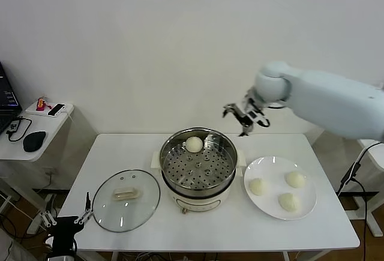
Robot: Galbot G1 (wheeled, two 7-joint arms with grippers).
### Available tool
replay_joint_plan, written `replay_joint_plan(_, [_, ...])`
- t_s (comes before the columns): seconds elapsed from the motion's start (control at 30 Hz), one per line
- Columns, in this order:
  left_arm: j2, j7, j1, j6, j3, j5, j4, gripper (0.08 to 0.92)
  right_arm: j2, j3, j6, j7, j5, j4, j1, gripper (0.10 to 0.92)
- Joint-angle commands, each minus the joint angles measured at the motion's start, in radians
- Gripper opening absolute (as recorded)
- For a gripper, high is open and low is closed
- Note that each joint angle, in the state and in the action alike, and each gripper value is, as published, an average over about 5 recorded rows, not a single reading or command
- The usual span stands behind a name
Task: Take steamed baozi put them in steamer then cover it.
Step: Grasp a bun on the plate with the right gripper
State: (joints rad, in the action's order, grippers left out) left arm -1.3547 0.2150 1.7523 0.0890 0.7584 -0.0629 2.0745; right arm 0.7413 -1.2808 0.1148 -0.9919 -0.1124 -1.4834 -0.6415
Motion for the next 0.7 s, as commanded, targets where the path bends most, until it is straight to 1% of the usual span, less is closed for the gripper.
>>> replay_joint_plan(0.03, [0.022,-0.002,-0.012,-0.004,-0.001,0.004,-0.013,0.823,-0.287,-0.012,0.172,0.000,-0.038,-0.191,0.047,0.823])
replay_joint_plan(0.2, [0.017,-0.002,-0.013,-0.004,0.001,0.003,-0.017,0.823,-0.287,0.018,0.167,0.010,0.005,-0.167,0.167,0.823])
replay_joint_plan(0.37, [0.010,-0.002,-0.008,-0.004,0.008,0.001,-0.016,0.823,-0.259,0.117,0.178,0.026,0.037,-0.131,0.328,0.823])
replay_joint_plan(0.7, [0.006,-0.002,0.003,-0.004,0.027,-0.001,-0.018,0.823,-0.166,0.287,0.167,0.019,0.128,0.010,0.569,0.823])
